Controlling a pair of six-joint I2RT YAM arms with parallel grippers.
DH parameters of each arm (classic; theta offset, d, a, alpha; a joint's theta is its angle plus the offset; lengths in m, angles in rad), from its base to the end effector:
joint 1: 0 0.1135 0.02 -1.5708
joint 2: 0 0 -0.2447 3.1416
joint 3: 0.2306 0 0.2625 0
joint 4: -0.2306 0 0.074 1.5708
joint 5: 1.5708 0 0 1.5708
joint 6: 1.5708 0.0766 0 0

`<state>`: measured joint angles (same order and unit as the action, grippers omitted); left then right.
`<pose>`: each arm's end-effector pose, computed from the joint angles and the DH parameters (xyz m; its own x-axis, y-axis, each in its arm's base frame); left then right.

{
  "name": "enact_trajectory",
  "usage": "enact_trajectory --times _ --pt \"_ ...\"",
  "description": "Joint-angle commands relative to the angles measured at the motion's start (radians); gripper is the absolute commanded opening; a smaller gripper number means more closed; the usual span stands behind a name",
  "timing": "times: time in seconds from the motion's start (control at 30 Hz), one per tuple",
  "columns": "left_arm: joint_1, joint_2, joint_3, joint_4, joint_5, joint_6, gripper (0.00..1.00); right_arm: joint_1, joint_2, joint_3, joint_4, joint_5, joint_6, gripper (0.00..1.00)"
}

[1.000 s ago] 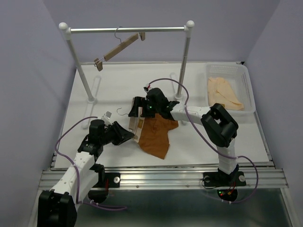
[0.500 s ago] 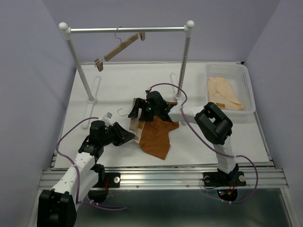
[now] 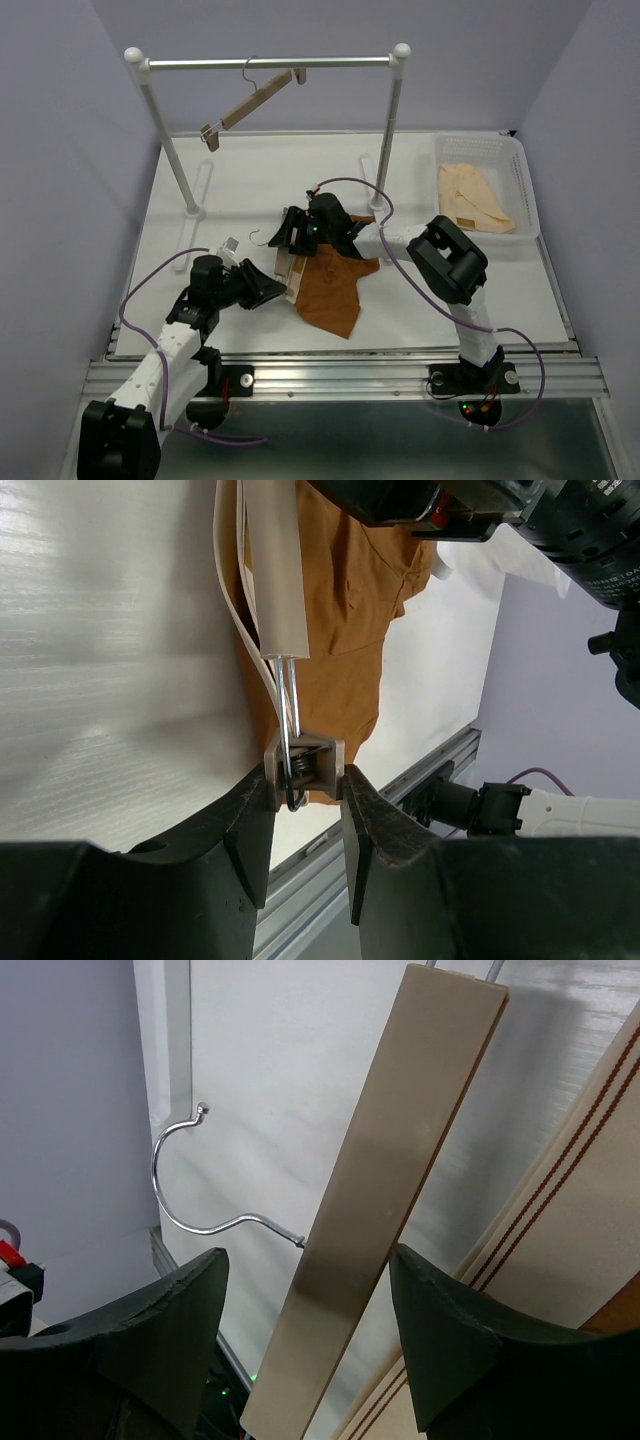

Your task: Clip the underwear to the hanger

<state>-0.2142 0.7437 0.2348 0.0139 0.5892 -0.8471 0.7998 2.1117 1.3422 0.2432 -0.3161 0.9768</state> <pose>0.1995 -0.0870 0.1416 -0.7979 -0.4640 -0.3849 0.0856 0.5448 -0.8342 0.3301 0.3739 0.1148 -0.9161 0.1875 -0.3545 -0.1963 0.5614 0.8040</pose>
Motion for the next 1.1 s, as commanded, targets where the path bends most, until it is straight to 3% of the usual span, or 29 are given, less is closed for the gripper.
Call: enact_trajectory --times 0.0,0.1,0.3,0.47,0.73,0.93,1.07 --pt "-0.007 -0.018 -0.018 0.072 0.028 0.0 0.14 0.001 0.007 0.003 0.053 0.002 0.023 0.71" --pt "-0.007 -0.021 -0.031 0.095 0.037 -0.01 0.15 0.001 0.019 0.005 0.05 0.0 0.028 0.7" --pt "-0.011 -0.018 -0.029 0.1 0.04 -0.012 0.16 0.001 0.019 0.005 0.048 0.011 0.026 0.5" --pt "-0.014 -0.017 -0.026 0.106 0.04 -0.015 0.17 0.001 0.019 -0.002 0.048 0.012 0.036 0.45" --pt "-0.017 -0.01 -0.034 0.107 0.044 -0.009 0.2 0.001 0.008 -0.027 0.059 0.018 0.062 0.28" --pt "-0.017 -0.024 -0.035 0.103 0.047 -0.012 0.34 0.001 -0.032 -0.066 0.116 0.025 0.072 0.15" --pt "-0.017 -0.029 -0.037 0.1 0.046 -0.012 0.41 0.001 -0.058 -0.09 0.153 0.011 0.079 0.12"
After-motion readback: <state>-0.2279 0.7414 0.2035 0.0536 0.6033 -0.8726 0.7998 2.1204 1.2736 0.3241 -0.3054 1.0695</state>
